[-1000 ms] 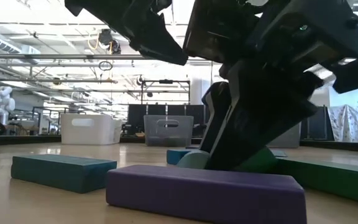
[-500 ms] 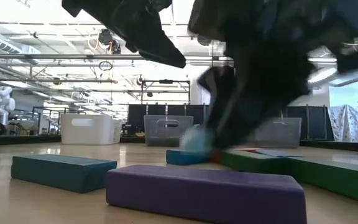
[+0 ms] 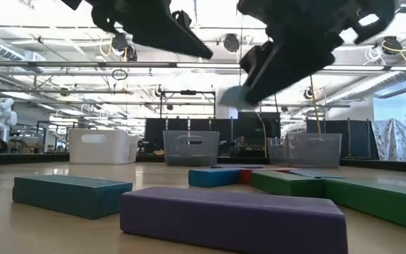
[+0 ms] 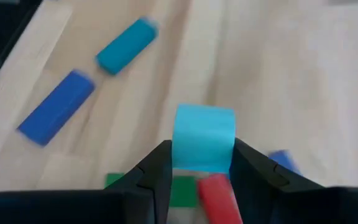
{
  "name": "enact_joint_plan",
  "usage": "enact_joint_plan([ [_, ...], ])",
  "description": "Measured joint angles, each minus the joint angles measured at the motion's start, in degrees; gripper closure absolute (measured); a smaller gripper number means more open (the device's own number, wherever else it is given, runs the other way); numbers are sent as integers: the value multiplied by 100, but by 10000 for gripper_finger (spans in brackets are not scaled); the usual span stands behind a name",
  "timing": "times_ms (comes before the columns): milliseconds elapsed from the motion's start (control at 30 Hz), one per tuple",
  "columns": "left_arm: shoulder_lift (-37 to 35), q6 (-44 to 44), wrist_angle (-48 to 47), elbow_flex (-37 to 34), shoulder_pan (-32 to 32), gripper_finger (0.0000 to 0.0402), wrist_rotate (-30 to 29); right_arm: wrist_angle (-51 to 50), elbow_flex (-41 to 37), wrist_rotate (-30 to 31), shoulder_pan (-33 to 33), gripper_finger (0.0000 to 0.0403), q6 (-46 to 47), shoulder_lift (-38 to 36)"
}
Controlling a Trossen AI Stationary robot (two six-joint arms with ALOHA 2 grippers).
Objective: Sort blocks by size
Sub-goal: Put the light blue half circle block into the left black bin
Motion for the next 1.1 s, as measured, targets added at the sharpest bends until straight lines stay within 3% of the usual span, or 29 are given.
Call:
enact_joint_plan([
  [100, 0, 173, 150, 0, -73, 233, 2, 400, -414, 302, -96, 280, 56, -414],
  [200, 0, 662, 310, 0, -164, 233, 0, 976, -822, 196, -213, 280, 100, -730],
  [433, 260, 1986, 768, 0, -404, 233, 181, 2559, -1401, -864, -575, 280, 374, -1001],
  [733, 614, 2279, 1395, -2, -441, 233, -29, 2706, -1421, -977, -629, 280, 499, -1003],
  [1100, 616, 2394, 1469, -2, -441, 234, -22, 2941, -1420, -1130, -626, 280, 500, -1000],
])
